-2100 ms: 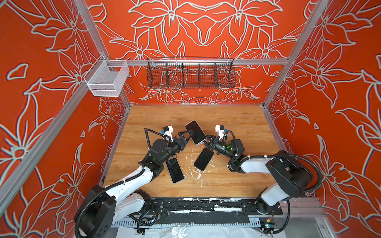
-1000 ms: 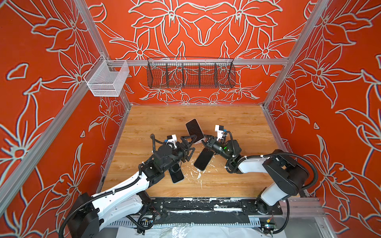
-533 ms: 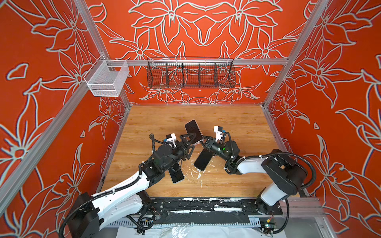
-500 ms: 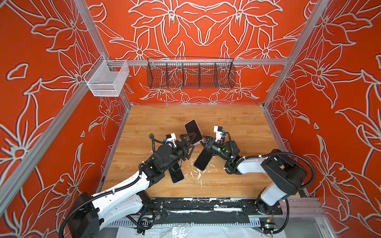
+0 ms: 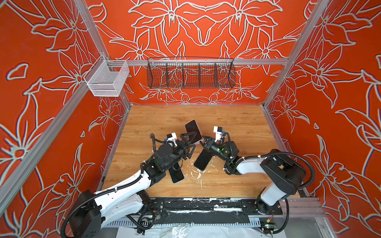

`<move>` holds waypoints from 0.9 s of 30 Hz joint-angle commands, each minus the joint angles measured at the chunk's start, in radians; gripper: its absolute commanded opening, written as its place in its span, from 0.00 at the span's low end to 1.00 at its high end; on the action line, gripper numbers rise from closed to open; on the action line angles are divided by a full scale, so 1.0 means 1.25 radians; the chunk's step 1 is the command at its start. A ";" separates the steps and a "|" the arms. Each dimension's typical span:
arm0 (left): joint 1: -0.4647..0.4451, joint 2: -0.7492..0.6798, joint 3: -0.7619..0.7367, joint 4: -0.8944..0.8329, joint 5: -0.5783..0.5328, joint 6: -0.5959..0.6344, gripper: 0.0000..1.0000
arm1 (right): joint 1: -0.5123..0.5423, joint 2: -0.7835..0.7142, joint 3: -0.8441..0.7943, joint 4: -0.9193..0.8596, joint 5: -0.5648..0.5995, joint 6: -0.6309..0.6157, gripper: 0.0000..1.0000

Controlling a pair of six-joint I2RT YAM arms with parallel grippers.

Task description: Take the phone out of the phone case

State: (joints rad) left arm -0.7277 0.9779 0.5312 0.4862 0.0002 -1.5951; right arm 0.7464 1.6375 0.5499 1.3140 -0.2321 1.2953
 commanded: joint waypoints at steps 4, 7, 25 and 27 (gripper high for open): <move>-0.005 0.023 0.016 0.026 -0.023 0.002 0.99 | 0.017 -0.001 0.028 0.077 0.012 -0.008 0.00; -0.006 0.035 0.016 0.034 -0.021 -0.001 0.99 | 0.019 -0.004 0.029 0.077 0.018 -0.010 0.00; -0.011 0.017 0.004 0.032 -0.040 -0.014 0.91 | 0.032 -0.002 0.025 0.077 0.029 -0.016 0.00; -0.011 0.014 0.002 0.024 -0.048 -0.012 0.91 | 0.032 -0.003 0.026 0.077 0.029 -0.016 0.00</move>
State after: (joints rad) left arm -0.7353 1.0172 0.5312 0.4953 -0.0246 -1.6108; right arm 0.7750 1.6421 0.5549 1.3140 -0.1909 1.2854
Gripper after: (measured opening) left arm 0.911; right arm 0.113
